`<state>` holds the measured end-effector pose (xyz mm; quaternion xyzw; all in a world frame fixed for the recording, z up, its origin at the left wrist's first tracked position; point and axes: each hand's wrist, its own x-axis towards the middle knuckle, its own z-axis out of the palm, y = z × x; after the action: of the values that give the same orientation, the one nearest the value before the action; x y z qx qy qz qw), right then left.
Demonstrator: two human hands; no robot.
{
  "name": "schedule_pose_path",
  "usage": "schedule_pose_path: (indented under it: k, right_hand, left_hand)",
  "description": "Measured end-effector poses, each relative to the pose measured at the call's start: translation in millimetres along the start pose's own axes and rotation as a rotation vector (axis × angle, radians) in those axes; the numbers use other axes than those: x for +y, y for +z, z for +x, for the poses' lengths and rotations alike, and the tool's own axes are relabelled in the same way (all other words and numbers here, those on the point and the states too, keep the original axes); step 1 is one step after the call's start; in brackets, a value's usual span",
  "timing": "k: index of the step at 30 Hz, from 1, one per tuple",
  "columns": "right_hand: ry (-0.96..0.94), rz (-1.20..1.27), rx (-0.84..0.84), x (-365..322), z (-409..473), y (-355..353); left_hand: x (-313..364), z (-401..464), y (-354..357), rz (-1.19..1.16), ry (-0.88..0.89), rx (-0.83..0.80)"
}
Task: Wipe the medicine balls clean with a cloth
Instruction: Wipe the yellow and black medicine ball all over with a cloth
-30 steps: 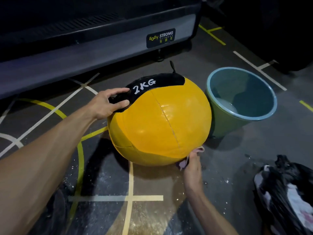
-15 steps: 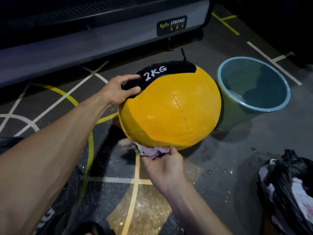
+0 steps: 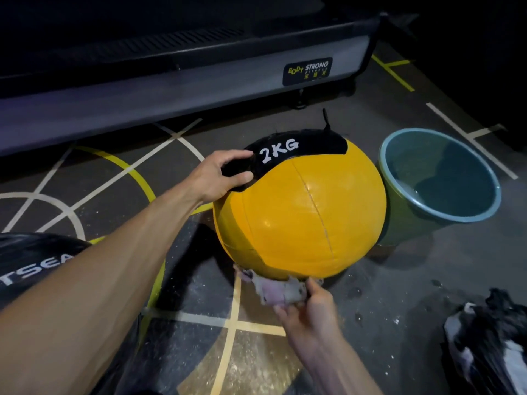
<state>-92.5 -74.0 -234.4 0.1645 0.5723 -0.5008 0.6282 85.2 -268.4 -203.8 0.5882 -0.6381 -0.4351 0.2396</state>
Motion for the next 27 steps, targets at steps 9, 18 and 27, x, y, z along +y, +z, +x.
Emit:
schedule_pose_path:
  k: [9, 18, 27]
  right_hand:
    - [-0.795, -0.564, 0.178, -87, -30, -32]
    - [-1.594, -2.043, -0.262, -68, -8, 67]
    - [-1.07, -1.951, 0.093, -212, 38, 150]
  left_hand:
    - [-20, -23, 9, 0.002, 0.067, 0.052]
    - [-41, -42, 20, 0.02, 0.161, 0.103]
    - [-31, -56, 19, 0.031, 0.153, 0.055]
